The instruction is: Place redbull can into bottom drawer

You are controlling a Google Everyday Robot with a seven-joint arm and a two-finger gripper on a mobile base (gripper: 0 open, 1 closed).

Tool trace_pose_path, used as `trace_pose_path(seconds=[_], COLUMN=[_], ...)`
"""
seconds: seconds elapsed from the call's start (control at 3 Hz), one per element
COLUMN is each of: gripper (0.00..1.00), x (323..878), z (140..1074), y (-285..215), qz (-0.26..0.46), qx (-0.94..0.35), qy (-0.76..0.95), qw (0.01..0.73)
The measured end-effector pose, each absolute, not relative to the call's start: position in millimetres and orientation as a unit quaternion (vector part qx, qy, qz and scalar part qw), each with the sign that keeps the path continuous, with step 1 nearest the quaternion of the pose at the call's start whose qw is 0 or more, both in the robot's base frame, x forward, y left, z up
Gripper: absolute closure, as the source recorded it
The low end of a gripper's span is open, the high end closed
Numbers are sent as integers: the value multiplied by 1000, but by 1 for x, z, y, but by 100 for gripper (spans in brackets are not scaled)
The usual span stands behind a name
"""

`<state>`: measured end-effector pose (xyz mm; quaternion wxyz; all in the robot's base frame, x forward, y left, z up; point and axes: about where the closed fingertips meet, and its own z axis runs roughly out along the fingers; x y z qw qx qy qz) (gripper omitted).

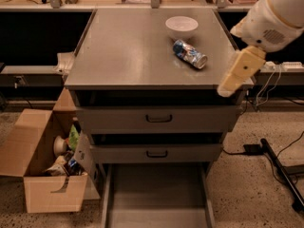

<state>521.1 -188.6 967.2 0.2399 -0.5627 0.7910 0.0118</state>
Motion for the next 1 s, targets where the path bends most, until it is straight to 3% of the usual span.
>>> trace_pose_path(seconds=[0.33, 1.0], gripper=[0, 0], x=[595, 684], z=[945, 899], y=[-158, -155], qz=[69, 110], qx=[-513, -411], qy=[801, 839], qw=[301, 339])
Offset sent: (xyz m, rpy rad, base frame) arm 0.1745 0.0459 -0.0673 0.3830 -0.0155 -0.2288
